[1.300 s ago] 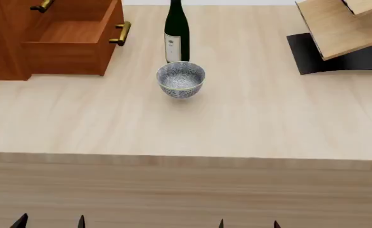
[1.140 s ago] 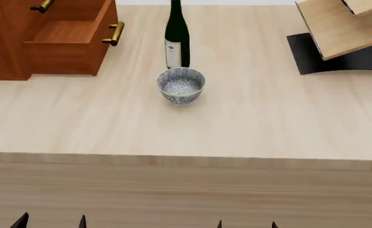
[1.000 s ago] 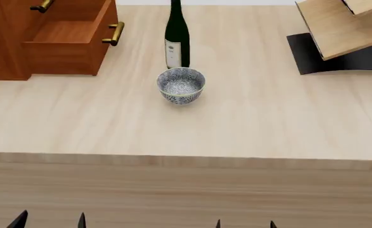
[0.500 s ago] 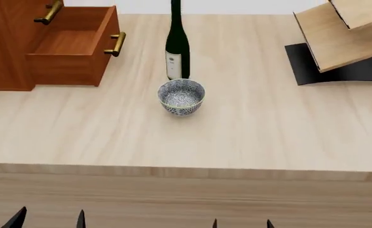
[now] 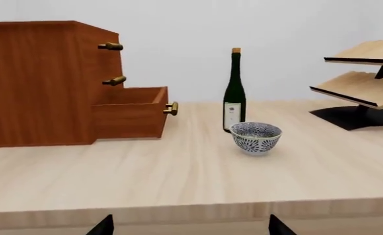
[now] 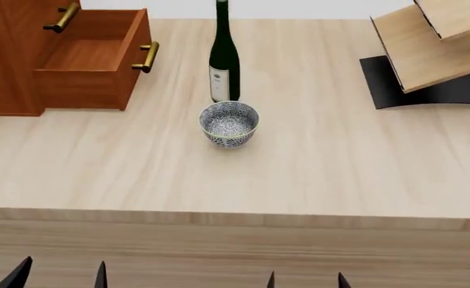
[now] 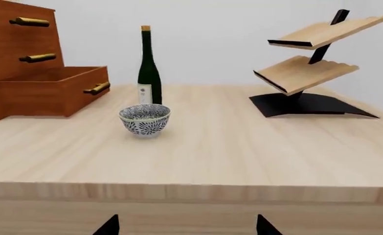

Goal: Put the bowl in the bottom drawer of the cabinet.

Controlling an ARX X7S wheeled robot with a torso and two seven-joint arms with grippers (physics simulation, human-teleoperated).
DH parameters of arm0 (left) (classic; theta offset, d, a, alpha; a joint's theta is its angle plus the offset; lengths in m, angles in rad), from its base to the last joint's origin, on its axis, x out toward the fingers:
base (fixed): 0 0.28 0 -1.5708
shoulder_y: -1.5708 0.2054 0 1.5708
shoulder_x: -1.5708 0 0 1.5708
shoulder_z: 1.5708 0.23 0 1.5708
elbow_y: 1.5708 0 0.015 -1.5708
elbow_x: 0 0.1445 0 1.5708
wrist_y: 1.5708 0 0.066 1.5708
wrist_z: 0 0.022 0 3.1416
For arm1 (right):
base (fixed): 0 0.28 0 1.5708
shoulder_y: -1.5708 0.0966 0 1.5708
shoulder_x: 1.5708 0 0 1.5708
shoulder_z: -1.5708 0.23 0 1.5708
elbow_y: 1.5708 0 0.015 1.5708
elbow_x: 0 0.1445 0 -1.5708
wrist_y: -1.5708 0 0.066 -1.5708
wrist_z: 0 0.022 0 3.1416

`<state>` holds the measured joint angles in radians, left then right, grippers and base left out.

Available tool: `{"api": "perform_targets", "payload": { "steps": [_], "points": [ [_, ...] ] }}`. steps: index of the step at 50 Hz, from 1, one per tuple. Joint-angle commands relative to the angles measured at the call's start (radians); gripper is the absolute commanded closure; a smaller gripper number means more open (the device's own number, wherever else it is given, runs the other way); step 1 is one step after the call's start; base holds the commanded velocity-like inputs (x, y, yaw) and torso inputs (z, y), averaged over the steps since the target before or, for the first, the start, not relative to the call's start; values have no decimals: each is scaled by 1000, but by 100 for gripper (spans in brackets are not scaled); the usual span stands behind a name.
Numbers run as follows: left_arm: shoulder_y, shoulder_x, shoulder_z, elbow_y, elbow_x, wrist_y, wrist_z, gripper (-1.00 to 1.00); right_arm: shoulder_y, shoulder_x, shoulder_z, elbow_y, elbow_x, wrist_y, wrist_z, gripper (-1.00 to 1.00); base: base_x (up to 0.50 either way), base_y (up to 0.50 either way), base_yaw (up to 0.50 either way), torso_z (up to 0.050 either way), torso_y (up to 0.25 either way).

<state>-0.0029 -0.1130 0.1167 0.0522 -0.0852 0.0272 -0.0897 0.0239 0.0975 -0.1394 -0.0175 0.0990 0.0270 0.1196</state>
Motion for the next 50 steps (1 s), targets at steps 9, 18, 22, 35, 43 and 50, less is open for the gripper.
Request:
{"api": "perform_targets", "payload": {
  "steps": [9, 18, 22, 35, 43, 50],
  "points": [
    [-46, -78, -67, 258, -62, -176, -39, -100, 17, 36, 4, -150, 20, 108, 51, -100, 0, 0, 0, 0, 0],
    [-142, -130, -145, 538, -140, -359, -87, -100, 11, 45, 0, -196, 30, 139, 65, -100, 0, 0, 0, 0, 0],
    [-189, -160, -158, 635, -163, -443, -97, -100, 18, 51, 4, -213, 38, 151, 71, -100, 0, 0, 0, 0, 0],
    [-358, -211, -233, 784, -257, -642, -142, -100, 82, 75, 17, -301, 53, 269, 100, -100, 0, 0, 0, 0, 0],
    [-431, -241, -262, 856, -313, -730, -155, -100, 160, 107, 25, -373, 67, 405, 109, -100, 0, 0, 0, 0, 0],
    [-484, -269, -282, 919, -358, -808, -175, -100, 241, 128, 26, -430, 77, 521, 116, -100, 0, 0, 0, 0, 0]
  ]
}}
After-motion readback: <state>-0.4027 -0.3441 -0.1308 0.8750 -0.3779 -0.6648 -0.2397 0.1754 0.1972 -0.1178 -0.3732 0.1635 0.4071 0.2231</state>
